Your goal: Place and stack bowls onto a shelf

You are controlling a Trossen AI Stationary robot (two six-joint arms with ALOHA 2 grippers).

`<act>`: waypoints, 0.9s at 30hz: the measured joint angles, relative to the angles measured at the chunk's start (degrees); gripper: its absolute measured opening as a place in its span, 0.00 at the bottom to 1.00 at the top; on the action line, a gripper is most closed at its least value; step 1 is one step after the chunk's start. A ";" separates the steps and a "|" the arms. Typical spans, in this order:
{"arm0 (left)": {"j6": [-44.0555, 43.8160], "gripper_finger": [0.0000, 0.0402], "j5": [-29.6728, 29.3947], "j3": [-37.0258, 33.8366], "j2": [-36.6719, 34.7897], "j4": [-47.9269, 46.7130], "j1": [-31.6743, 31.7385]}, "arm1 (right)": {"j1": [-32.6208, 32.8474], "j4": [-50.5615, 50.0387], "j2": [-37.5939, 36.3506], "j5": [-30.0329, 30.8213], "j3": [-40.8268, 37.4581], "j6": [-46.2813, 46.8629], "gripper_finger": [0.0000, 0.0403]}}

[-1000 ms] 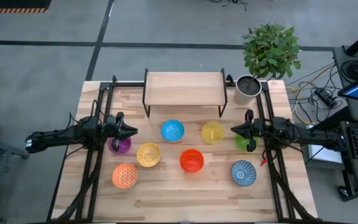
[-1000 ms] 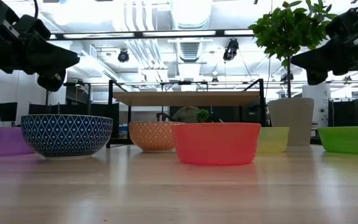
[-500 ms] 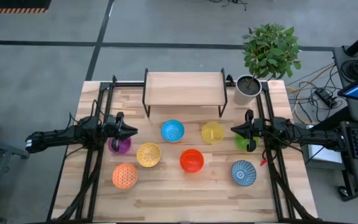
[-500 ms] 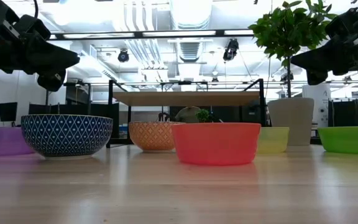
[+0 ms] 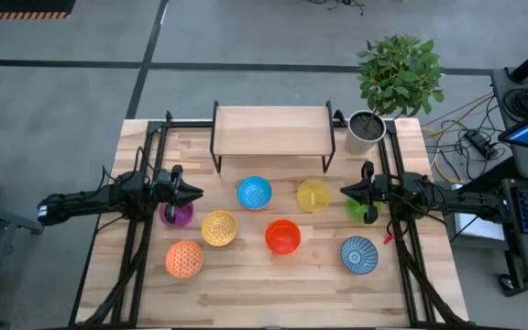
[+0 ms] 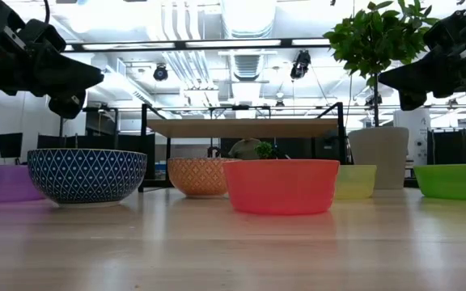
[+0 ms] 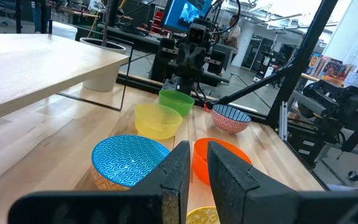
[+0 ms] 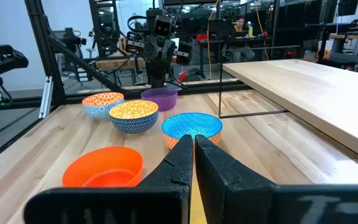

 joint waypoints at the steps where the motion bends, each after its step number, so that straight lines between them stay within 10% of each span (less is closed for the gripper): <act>1: 0.00 0.10 0.00 0.00 0.00 0.00 -0.02 | 0.02 0.00 -0.01 0.01 -0.02 0.00 0.02; 21: 8.16 0.10 -0.02 0.00 0.00 0.00 0.00 | 0.02 0.04 -0.02 0.02 -0.02 0.09 0.02; 27: 7.41 0.10 -0.02 -0.23 0.05 6.63 0.00 | 0.00 1.67 0.00 -1.12 -0.02 23.81 0.02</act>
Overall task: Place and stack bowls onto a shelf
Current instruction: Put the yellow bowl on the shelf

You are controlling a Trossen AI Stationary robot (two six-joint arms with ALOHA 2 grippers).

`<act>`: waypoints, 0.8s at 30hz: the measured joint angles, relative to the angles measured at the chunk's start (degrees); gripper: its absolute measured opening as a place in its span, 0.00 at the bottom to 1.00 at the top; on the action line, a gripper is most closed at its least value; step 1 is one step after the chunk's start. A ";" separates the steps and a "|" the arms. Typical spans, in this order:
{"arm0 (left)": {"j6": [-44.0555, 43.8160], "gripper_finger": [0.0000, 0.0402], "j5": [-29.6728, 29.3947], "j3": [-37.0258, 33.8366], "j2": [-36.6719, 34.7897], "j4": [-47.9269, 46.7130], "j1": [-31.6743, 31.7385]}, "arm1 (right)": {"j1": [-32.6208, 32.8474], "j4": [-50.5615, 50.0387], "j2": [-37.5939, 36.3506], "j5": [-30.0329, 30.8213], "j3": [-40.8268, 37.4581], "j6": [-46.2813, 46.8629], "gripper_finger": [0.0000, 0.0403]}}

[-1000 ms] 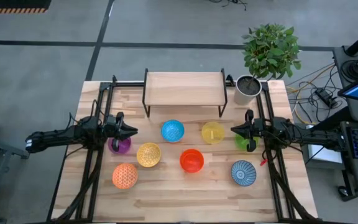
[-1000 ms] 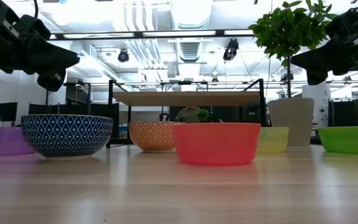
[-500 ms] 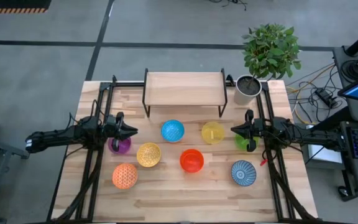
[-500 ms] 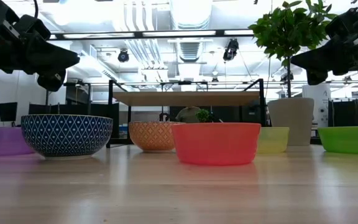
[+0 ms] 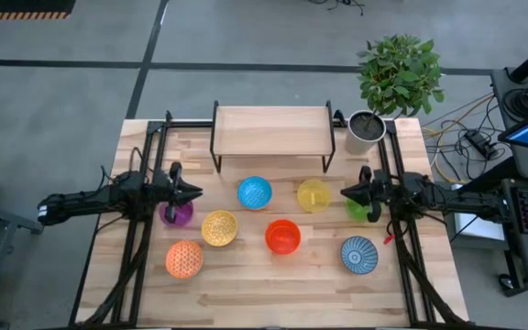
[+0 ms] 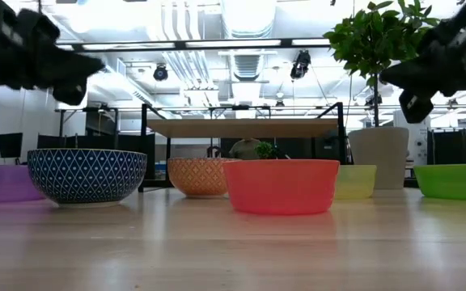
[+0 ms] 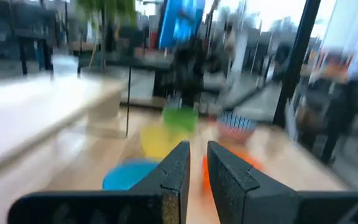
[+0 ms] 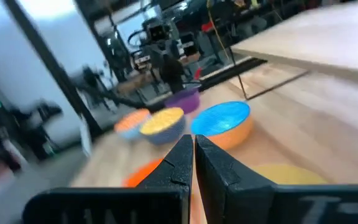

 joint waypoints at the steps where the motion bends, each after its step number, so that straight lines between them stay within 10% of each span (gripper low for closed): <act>1: -1.67 0.10 0.00 0.01 -0.05 2.54 0.00 | 0.00 0.89 0.00 0.22 0.00 2.58 0.02; 14: -10.78 0.10 -2.64 0.17 0.17 31.59 0.00 | 1.64 23.39 7.29 1.22 0.00 1.83 0.02; 24: 14.13 0.10 -15.80 0.17 1.75 30.99 -0.02 | 1.64 22.41 23.50 2.67 10.10 -3.47 0.02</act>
